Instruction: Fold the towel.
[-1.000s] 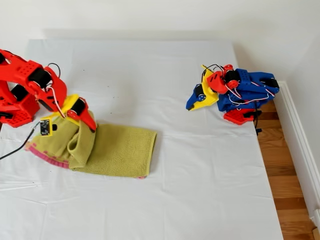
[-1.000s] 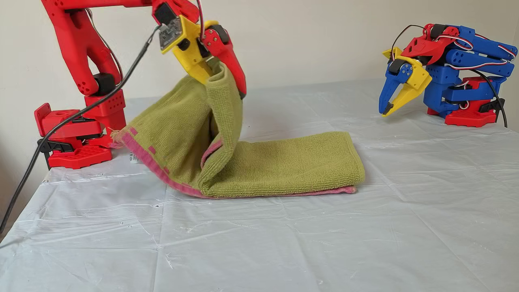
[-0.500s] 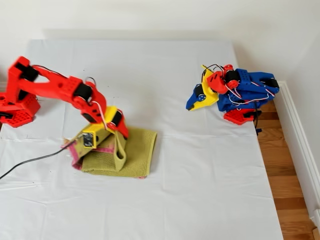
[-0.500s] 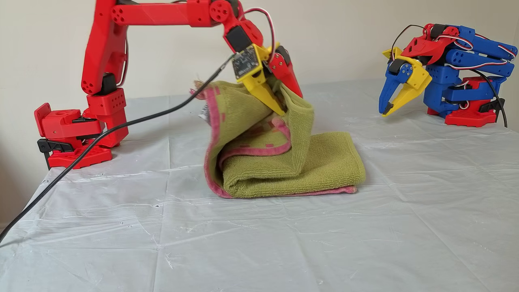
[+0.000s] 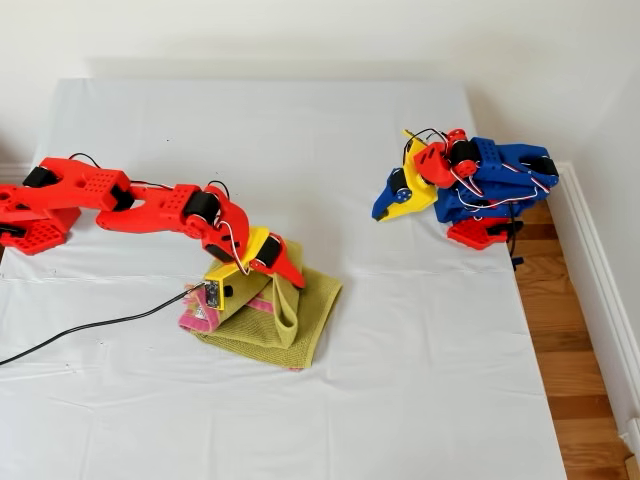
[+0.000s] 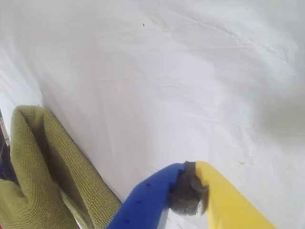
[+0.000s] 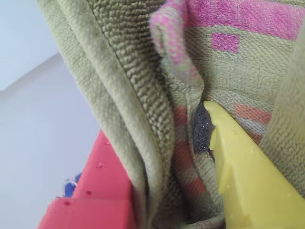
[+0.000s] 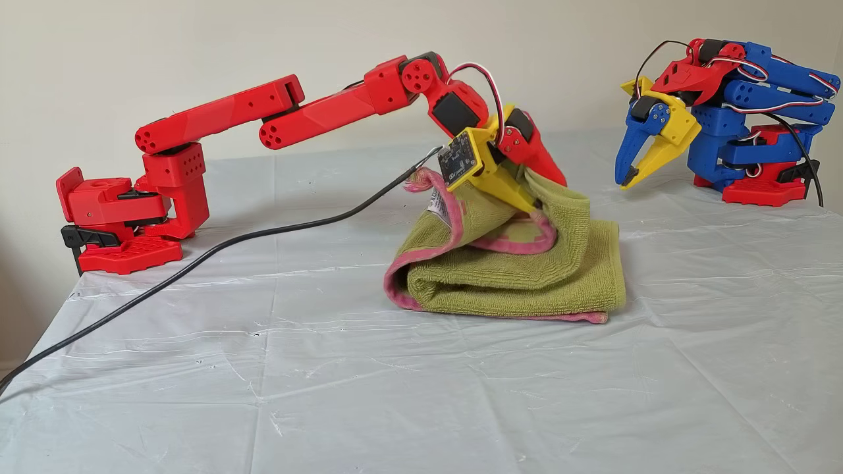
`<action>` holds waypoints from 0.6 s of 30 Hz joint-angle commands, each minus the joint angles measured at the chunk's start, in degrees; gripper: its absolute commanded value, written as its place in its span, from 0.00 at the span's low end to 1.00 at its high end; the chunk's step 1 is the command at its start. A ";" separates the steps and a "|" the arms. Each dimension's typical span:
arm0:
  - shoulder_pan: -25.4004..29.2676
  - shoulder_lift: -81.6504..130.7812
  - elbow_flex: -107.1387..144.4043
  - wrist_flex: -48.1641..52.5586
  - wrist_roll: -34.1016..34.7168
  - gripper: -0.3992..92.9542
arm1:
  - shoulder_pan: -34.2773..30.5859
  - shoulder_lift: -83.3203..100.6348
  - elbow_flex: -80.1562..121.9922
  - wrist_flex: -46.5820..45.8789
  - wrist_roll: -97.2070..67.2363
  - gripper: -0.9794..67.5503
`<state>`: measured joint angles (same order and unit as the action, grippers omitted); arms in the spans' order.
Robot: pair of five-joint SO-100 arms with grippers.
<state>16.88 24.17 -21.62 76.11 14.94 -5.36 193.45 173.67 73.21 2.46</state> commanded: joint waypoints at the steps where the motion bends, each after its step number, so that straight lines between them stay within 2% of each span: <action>1: 1.14 5.19 -6.06 0.35 1.58 0.34 | 0.44 4.75 0.18 0.18 -0.35 0.02; 5: 1.76 5.54 -6.15 0.97 3.52 0.52 | 0.44 4.75 0.18 0.18 -0.35 0.02; 10: 1.93 4.75 -6.15 1.05 4.04 0.67 | 0.44 4.75 0.18 0.18 -0.35 0.02; 14: 1.58 4.48 -6.15 1.14 3.87 0.73 | 0.44 4.75 0.18 0.18 -0.35 0.02; 18: 1.14 5.98 -6.15 -0.18 6.59 0.74 | 0.44 4.75 0.18 0.18 -0.35 0.02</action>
<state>18.98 24.17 -23.20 76.82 20.04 -5.36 193.45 173.67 73.21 2.46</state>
